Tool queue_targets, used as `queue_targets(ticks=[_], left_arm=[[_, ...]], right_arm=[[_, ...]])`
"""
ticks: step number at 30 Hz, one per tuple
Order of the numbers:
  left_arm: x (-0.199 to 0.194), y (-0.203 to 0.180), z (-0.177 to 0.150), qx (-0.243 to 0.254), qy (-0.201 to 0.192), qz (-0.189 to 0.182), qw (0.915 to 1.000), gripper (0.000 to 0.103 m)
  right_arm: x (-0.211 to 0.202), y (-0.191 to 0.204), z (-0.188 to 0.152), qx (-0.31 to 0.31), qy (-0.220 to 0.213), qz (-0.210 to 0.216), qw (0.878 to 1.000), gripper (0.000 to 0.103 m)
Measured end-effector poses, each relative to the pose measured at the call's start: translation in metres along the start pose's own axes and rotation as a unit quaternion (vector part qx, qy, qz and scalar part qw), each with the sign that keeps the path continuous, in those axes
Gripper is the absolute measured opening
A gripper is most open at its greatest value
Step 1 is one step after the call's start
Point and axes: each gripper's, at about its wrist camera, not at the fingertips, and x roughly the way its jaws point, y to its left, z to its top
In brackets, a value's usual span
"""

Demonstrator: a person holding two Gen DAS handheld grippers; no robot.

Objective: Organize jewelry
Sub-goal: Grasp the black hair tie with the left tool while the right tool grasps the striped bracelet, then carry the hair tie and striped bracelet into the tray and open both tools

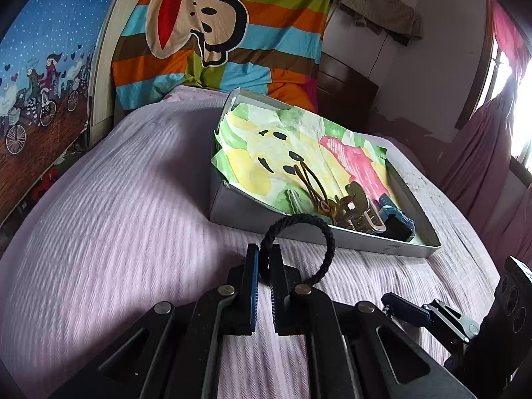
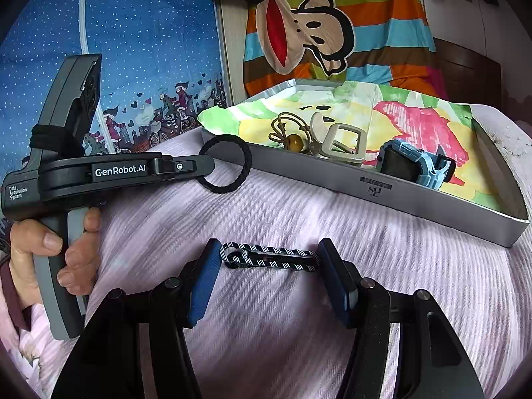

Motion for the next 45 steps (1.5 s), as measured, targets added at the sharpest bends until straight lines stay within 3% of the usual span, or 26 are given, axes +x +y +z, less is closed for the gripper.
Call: queue_targets(ticks=[18, 29, 33, 40, 45], left_arm=[[-0.015, -0.007, -0.008, 0.011, -0.039, -0.001, 0.9992, 0.006], [-0.034, -0.031, 0.004, 0.046, -0.047, -0.018, 0.9977, 0.006], [-0.04, -0.042, 0.013, 0.041, -0.053, -0.023, 0.9975, 0.006], [-0.031, -0.064, 0.038, 0.043, -0.083, 0.021, 0.9954, 0.006], [-0.003, -0.069, 0.053, 0.043, -0.082, 0.053, 0.9943, 0.006]], right_arm=[[-0.006, -0.003, 0.001, 0.011, -0.02, -0.004, 1.0, 0.054], [-0.033, -0.028, 0.009, 0.058, -0.075, 0.0, 0.996, 0.054], [-0.044, -0.038, 0.016, 0.056, -0.098, -0.021, 0.993, 0.054], [-0.056, -0.072, 0.04, 0.06, -0.139, -0.08, 0.985, 0.054], [-0.05, -0.092, 0.057, 0.059, -0.145, -0.122, 0.98, 0.054]])
